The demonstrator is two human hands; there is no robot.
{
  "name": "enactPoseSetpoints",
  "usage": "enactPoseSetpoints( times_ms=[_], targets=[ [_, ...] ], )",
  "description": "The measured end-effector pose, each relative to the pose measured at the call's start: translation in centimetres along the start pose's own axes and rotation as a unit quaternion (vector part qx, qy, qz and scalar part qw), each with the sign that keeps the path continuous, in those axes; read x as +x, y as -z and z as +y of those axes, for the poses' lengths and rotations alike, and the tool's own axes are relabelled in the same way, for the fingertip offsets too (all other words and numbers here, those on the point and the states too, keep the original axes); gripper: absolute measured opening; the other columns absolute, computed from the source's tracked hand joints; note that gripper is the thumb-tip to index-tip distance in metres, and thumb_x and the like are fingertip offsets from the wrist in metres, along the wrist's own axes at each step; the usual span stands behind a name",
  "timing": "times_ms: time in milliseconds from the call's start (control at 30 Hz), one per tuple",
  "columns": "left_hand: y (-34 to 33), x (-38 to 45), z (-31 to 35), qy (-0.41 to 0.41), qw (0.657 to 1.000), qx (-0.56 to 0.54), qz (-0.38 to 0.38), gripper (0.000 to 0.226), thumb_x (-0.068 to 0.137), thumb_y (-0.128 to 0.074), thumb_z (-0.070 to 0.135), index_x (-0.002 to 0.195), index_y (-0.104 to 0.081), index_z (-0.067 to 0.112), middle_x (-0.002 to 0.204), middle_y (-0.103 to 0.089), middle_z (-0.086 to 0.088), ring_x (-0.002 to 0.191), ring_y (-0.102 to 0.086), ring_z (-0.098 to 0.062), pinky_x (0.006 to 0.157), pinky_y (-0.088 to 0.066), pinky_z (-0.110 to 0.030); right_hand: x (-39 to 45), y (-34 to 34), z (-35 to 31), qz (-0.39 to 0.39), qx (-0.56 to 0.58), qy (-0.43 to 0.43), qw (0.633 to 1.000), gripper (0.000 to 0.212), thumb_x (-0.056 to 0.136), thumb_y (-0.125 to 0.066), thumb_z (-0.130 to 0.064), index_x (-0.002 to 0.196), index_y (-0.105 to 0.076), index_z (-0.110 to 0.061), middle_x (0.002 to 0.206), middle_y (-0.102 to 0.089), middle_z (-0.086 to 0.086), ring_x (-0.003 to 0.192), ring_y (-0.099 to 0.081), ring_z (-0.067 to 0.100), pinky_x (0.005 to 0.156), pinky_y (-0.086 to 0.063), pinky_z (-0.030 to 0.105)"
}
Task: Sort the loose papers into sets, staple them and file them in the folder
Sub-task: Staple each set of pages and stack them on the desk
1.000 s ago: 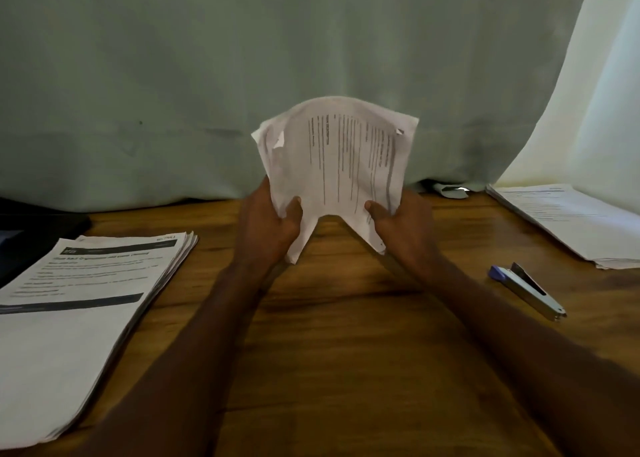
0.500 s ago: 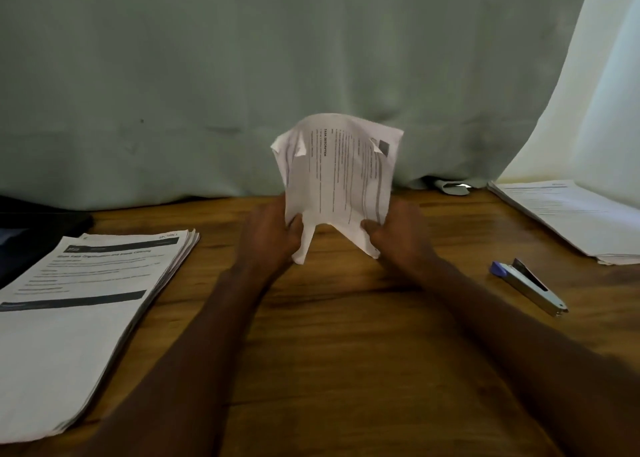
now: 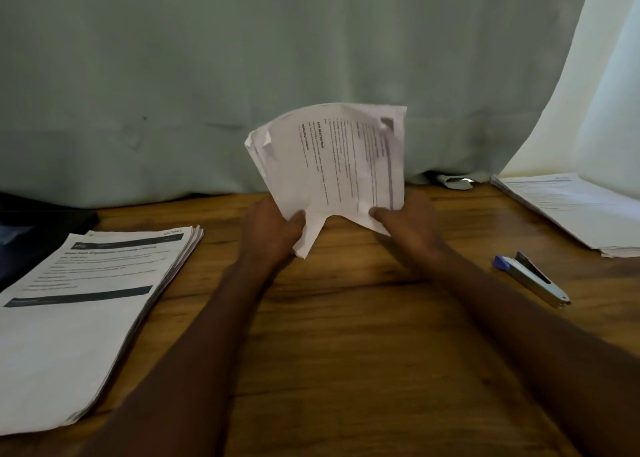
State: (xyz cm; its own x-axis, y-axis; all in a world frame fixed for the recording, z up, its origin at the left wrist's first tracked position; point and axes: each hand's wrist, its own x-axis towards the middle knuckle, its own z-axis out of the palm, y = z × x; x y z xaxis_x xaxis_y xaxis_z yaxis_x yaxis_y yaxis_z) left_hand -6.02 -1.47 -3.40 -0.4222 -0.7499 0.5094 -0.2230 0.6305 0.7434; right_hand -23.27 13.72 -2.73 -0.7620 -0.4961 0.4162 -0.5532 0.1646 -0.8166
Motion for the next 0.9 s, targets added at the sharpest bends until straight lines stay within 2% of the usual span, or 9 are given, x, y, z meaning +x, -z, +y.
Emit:
enactPoseSetpoints(
  times_ms=[167, 267, 400, 500, 600, 667, 733, 833, 900],
  targets=[
    [0.7, 0.7, -0.7, 0.135, 0.957, -0.240, -0.095, 0.045, 0.081, -0.087, 0.015, 0.111, -0.061, 0.038, 0.119, -0.073, 0.005, 0.111, -0.069, -0.021, 0.092, -0.060, -0.046, 1.4, 1.7, -0.1, 0.037, 0.305, -0.117, 0.944, 0.023, 0.090, -0.078, -0.018, 0.107, -0.066, -0.023, 0.104, -0.073, -0.003, 0.088, -0.075, 0.014, 0.060, -0.060, 0.025],
    [1.4, 1.4, -0.7, 0.190, 0.920, -0.299, -0.169, 0.058, 0.073, -0.091, 0.012, 0.121, -0.065, 0.032, 0.114, -0.077, 0.006, 0.108, -0.073, -0.024, 0.093, -0.060, -0.047, 2.7, 3.0, 0.8, 0.037, 0.360, -0.160, 0.919, 0.028, 0.086, -0.081, -0.015, 0.109, -0.065, -0.020, 0.103, -0.077, 0.002, 0.087, -0.077, 0.019, 0.057, -0.060, 0.028],
    [3.3, 2.4, -1.2, 0.182, 0.841, -0.386, -0.334, 0.064, 0.084, -0.083, 0.036, 0.142, -0.057, 0.024, 0.136, -0.069, -0.004, 0.125, -0.066, -0.026, 0.094, -0.059, -0.046, 3.9, 4.5, 2.4, -0.021, 0.403, -0.232, 0.885, 0.037, 0.089, -0.077, -0.011, 0.122, -0.061, -0.009, 0.101, -0.079, 0.009, 0.097, -0.073, 0.024, 0.047, -0.051, 0.022],
    [4.9, 3.3, -1.2, 0.175, 0.764, -0.555, -0.279, 0.062, 0.097, -0.061, 0.053, 0.142, -0.060, 0.010, 0.146, -0.059, -0.012, 0.135, -0.058, -0.031, 0.100, -0.056, -0.048, 4.4, 5.3, 3.1, -0.078, 0.409, -0.245, 0.876, 0.040, 0.091, -0.072, -0.005, 0.129, -0.058, -0.004, 0.106, -0.078, 0.012, 0.083, -0.075, 0.019, 0.042, -0.047, 0.018],
    [6.4, 4.3, -2.2, 0.190, 0.740, -0.615, -0.195, 0.078, 0.097, -0.051, 0.066, 0.143, -0.053, 0.004, 0.147, -0.057, -0.019, 0.134, -0.057, -0.037, 0.105, -0.053, -0.050, 4.3, 5.4, 3.2, -0.138, 0.390, -0.225, 0.882, 0.043, 0.090, -0.070, -0.001, 0.132, -0.060, -0.006, 0.119, -0.075, 0.013, 0.091, -0.077, 0.022, 0.055, -0.059, 0.025],
    [7.1, 4.5, -2.8, 0.207, 0.746, -0.593, -0.223, 0.085, 0.095, -0.049, 0.072, 0.146, -0.048, 0.004, 0.144, -0.059, -0.024, 0.131, -0.060, -0.037, 0.106, -0.052, -0.051, 4.1, 4.7, 3.0, -0.177, 0.359, -0.199, 0.895, 0.044, 0.090, -0.071, -0.002, 0.132, -0.062, -0.007, 0.125, -0.072, 0.013, 0.109, -0.073, 0.029, 0.087, -0.062, 0.043],
    [6.9, 4.2, -2.9, 0.232, 0.797, -0.490, -0.265, 0.084, 0.092, -0.050, 0.073, 0.142, -0.056, 0.006, 0.137, -0.064, -0.020, 0.120, -0.067, -0.034, 0.095, -0.058, -0.046, 3.7, 3.8, 2.6, -0.197, 0.313, -0.175, 0.912, 0.043, 0.089, -0.073, -0.003, 0.131, -0.064, -0.007, 0.123, -0.073, 0.012, 0.118, -0.068, 0.036, 0.110, -0.043, 0.056],
    [5.4, 3.2, -2.1, 0.246, 0.839, -0.364, -0.321, 0.062, 0.091, -0.069, 0.057, 0.131, -0.070, 0.010, 0.130, -0.070, -0.015, 0.114, -0.070, -0.033, 0.082, -0.063, -0.045, 3.0, 2.6, 1.8, -0.219, 0.289, -0.159, 0.918, 0.040, 0.088, -0.075, -0.007, 0.127, -0.067, -0.010, 0.121, -0.074, 0.008, 0.113, -0.071, 0.030, 0.099, -0.054, 0.048],
    [4.8, 2.8, -1.5, 0.227, 0.859, -0.317, -0.332, 0.051, 0.091, -0.076, 0.044, 0.130, -0.070, 0.010, 0.129, -0.071, -0.016, 0.116, -0.070, -0.035, 0.095, -0.058, -0.049, 2.6, 2.0, 1.5, -0.240, 0.284, -0.146, 0.917, 0.040, 0.086, -0.077, -0.008, 0.126, -0.069, -0.012, 0.121, -0.075, 0.006, 0.110, -0.072, 0.027, 0.091, -0.060, 0.040]
  ],
)
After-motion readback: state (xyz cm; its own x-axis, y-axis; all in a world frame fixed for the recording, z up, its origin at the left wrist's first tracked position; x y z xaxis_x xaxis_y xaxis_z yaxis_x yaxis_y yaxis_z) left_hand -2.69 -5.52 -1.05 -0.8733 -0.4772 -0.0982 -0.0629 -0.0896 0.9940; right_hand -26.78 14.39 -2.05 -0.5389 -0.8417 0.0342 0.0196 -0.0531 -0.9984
